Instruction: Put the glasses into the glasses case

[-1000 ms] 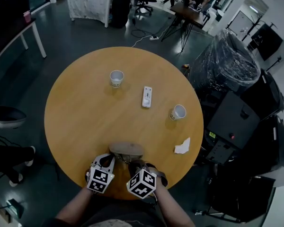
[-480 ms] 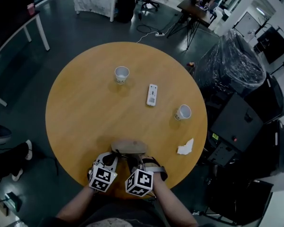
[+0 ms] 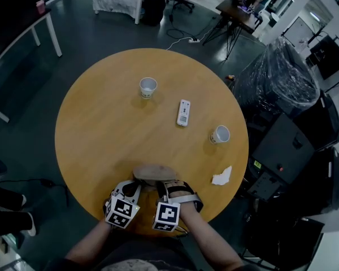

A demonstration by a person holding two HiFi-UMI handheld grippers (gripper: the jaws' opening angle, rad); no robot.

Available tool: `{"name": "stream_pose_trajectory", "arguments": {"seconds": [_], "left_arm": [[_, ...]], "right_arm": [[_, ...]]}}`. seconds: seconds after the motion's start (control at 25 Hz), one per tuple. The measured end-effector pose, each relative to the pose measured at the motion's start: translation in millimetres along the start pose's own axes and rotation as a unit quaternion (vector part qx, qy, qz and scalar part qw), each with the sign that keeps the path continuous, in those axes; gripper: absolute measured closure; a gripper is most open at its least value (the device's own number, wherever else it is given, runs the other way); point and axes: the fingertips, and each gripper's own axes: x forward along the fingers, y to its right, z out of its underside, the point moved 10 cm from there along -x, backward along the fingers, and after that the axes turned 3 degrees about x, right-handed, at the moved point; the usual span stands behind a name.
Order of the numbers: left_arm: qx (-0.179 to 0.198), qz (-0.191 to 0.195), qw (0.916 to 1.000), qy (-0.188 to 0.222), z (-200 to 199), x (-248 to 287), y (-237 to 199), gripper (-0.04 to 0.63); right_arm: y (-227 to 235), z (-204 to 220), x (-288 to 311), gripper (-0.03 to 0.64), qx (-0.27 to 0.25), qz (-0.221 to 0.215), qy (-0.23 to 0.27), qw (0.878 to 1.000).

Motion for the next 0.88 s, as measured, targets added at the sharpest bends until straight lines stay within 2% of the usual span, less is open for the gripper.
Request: {"name": "stream_pose_trajectory", "arguments": {"seconds": [0.28, 0.6, 0.88], "left_arm": [[-0.002, -0.001, 1.0000, 0.000, 0, 1, 0, 0.591], [-0.003, -0.001, 1.0000, 0.000, 1, 2, 1, 0.591], [-0.006, -0.002, 1.0000, 0.001, 0, 0, 2, 0.591]], "right_arm": [[-3, -6, 16, 0.627, 0.040, 0.017, -0.010, 0.999], [2, -12, 22, 0.624, 0.082, 0.009, 0.027, 0.996], [6, -10, 12, 0.573, 0.099, 0.019, 0.043, 0.994]]}}
